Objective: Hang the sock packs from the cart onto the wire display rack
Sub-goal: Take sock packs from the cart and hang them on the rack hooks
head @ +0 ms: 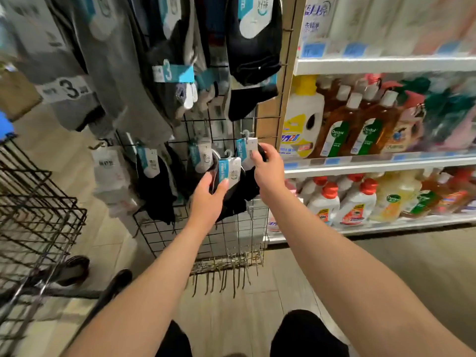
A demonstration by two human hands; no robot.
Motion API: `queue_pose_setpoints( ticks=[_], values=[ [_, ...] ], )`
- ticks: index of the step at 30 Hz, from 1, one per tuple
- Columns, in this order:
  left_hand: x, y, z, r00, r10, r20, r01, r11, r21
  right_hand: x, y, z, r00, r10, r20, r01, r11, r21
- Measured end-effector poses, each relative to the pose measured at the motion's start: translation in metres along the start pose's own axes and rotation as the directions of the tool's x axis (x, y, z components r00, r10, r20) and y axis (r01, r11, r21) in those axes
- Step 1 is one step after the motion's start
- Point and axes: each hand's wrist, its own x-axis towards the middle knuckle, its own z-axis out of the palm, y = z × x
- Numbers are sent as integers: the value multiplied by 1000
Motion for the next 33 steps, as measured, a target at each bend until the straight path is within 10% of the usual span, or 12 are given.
queue_pose_setpoints(
  ticks=[12,33],
  values=[
    [-6,-2,31,987,144,67,-144,990,-7,-57,22,-12,994,-105,-20,106,933,344],
    [42,14,53,986,58,-156,-41,993,114,-6,11,7,991,-118,-63,115,992,-49]
  ],
)
